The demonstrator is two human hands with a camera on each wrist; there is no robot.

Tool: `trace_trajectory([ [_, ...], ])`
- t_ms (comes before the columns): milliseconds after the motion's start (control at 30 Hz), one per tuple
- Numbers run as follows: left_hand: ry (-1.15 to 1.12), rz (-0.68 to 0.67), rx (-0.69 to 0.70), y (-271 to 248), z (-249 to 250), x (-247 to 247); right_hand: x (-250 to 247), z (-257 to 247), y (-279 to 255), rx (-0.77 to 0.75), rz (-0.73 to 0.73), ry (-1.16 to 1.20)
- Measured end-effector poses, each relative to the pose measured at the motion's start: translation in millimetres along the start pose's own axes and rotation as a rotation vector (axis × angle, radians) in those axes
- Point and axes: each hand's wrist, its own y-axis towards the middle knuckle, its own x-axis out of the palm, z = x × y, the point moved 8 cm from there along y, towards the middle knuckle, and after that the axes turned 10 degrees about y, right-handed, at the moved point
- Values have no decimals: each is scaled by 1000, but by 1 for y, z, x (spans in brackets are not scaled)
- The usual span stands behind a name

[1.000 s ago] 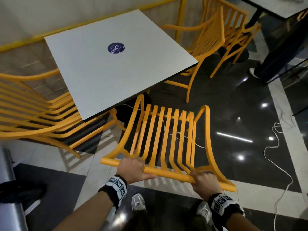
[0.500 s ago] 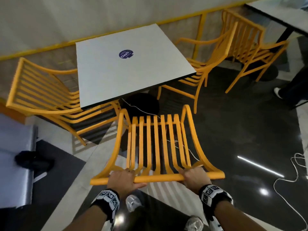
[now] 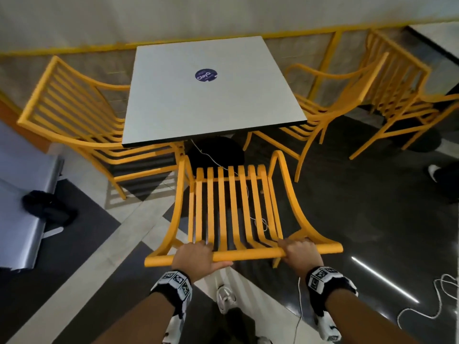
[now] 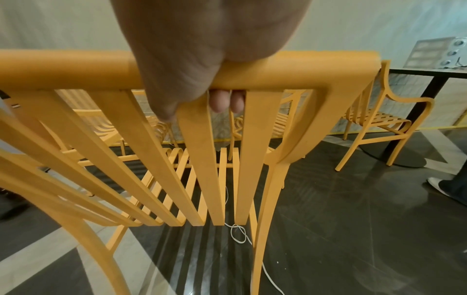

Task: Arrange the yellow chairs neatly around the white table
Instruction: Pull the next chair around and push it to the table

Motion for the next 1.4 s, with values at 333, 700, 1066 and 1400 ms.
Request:
trace_trajectory([
  [333, -3, 14, 25, 62, 14, -13, -9, 58, 65, -74, -51, -61],
  [700, 8, -74, -71, 114, 28, -28, -40, 101, 106, -145, -69, -50],
  [1066, -78, -78, -181, 118, 16, -39, -49, 96, 121, -229, -169, -85],
  [1400, -88, -88, -196, 118, 7, -37, -51, 92, 131, -186, -160, -68],
])
